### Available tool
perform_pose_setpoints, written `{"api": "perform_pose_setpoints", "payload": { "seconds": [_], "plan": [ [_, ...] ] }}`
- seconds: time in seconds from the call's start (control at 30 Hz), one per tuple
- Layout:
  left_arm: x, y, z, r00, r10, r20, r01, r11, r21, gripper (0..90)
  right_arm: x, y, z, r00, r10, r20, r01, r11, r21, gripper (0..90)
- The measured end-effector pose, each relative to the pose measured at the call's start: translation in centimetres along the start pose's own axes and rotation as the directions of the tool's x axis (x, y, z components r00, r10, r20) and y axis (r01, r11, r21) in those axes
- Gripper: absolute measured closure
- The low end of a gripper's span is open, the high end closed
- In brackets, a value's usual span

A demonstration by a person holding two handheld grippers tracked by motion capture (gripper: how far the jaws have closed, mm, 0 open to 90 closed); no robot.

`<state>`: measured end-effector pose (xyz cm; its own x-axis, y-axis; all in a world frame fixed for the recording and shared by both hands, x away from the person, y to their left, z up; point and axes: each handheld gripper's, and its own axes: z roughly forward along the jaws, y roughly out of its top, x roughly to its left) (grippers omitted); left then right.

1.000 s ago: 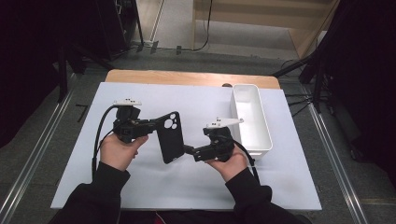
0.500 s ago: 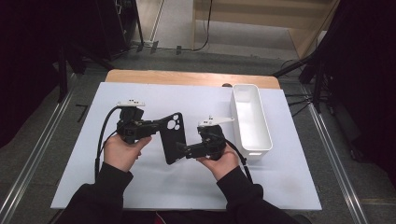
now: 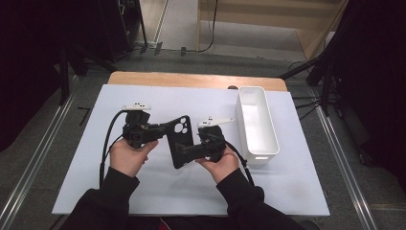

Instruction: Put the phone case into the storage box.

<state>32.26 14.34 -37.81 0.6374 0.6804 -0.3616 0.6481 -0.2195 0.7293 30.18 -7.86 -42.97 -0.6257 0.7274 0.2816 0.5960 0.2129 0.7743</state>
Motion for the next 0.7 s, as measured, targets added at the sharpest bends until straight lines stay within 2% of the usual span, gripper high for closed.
{"api": "perform_pose_setpoints", "payload": {
  "seconds": [0.63,0.67,0.7],
  "plan": [
    [-0.5,-0.1,0.3,0.9999,-0.007,0.010,0.007,1.0000,0.000,79.3,1.1,0.9,1.8,0.9995,-0.029,0.014,0.029,1.000,0.013,0.0],
    [-0.5,-0.2,0.3,0.9999,-0.011,0.012,0.011,0.9999,-0.013,79.3,1.2,0.9,1.6,0.9996,-0.018,0.021,0.018,1.000,-0.012,6.7],
    [-0.4,-0.2,0.3,0.9998,-0.011,0.015,0.011,0.9998,-0.018,79.3,1.1,1.0,1.6,0.9998,-0.015,0.013,0.015,1.000,-0.018,6.8]
  ]
}}
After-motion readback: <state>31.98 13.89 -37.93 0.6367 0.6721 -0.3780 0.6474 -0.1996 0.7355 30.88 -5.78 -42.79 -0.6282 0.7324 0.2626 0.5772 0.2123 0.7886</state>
